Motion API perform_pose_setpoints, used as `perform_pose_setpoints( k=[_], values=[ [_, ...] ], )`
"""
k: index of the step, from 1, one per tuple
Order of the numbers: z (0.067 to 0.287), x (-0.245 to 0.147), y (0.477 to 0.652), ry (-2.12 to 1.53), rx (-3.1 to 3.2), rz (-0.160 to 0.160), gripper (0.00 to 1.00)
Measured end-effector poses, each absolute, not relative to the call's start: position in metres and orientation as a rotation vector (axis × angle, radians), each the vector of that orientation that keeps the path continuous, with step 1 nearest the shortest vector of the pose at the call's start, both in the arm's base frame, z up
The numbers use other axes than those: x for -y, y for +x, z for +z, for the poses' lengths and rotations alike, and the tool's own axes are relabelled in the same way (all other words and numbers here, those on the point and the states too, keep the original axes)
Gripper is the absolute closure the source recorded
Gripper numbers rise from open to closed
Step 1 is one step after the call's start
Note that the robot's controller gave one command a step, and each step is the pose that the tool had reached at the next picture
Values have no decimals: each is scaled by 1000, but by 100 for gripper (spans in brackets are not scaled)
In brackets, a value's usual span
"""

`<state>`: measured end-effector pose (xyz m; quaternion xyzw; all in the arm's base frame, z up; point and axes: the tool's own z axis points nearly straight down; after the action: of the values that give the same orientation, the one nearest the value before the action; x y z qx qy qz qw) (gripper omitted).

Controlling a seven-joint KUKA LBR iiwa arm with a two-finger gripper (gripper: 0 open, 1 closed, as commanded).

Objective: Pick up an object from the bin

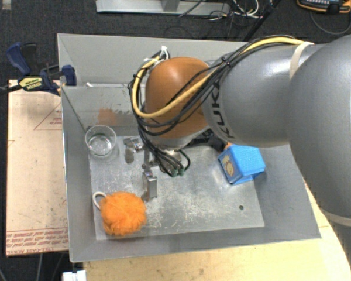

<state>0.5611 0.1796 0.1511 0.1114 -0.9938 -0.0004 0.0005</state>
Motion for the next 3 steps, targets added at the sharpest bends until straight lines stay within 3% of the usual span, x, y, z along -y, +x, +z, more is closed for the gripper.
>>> perform_pose_setpoints(
  k=[1,2,3],
  values=[
    [125,-206,552,304,3136,-11,0],
    [107,-208,546,-53,3145,-4,0],
    [93,-208,535,370,3133,-8,0]
  ],
)
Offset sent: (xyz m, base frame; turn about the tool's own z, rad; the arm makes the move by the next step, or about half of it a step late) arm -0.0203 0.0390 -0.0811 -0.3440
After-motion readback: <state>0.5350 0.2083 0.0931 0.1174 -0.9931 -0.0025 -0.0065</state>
